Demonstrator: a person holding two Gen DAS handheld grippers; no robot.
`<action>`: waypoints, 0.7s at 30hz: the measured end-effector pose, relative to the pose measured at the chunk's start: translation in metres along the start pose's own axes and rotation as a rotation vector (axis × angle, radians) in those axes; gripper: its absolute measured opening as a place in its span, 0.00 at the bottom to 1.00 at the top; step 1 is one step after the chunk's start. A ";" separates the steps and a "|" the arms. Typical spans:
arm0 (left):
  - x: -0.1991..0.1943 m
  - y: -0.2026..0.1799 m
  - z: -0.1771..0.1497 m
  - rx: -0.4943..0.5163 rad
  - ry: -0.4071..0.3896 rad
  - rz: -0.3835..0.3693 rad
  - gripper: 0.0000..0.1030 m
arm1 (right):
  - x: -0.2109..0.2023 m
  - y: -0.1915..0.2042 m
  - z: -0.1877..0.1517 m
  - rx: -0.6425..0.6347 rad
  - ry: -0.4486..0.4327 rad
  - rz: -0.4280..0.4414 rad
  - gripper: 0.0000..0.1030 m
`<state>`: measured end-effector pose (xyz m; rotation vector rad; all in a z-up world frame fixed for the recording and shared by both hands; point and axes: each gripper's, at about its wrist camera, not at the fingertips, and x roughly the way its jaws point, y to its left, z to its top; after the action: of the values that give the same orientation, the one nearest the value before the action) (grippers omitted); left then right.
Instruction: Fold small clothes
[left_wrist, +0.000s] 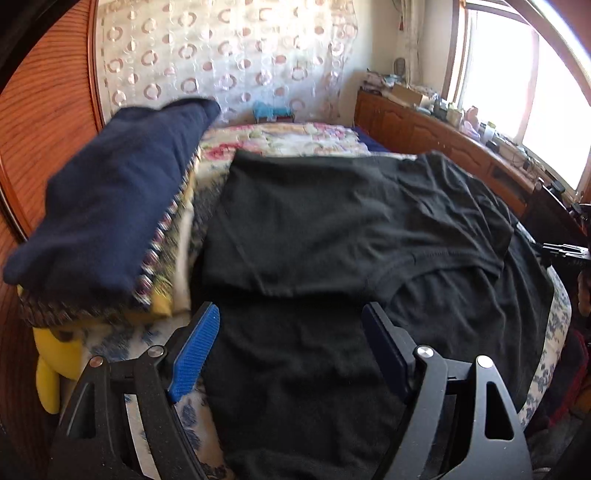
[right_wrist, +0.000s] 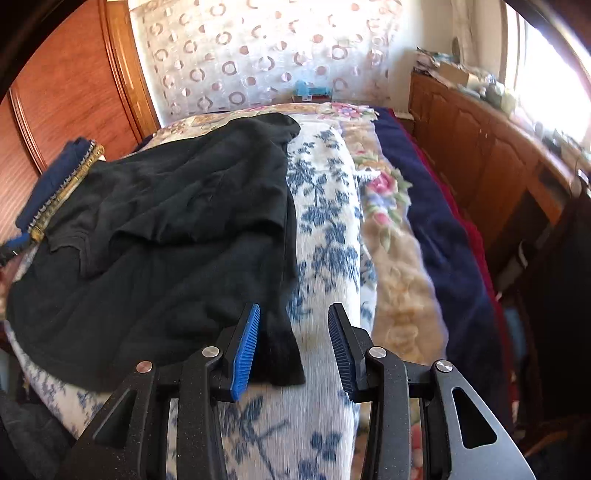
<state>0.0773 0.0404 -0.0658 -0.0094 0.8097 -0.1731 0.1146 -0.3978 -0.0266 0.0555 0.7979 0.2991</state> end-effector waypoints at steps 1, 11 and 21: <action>0.004 0.001 -0.006 0.003 0.018 0.000 0.78 | 0.001 -0.001 0.003 0.002 0.002 0.009 0.39; 0.020 -0.009 -0.014 0.052 0.103 0.032 0.78 | -0.026 -0.005 0.002 -0.062 -0.004 -0.027 0.05; 0.020 -0.008 -0.016 0.050 0.103 0.028 0.79 | -0.055 -0.021 -0.001 -0.048 -0.017 -0.083 0.05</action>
<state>0.0779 0.0298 -0.0911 0.0586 0.9077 -0.1686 0.0829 -0.4335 0.0076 -0.0202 0.7740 0.2385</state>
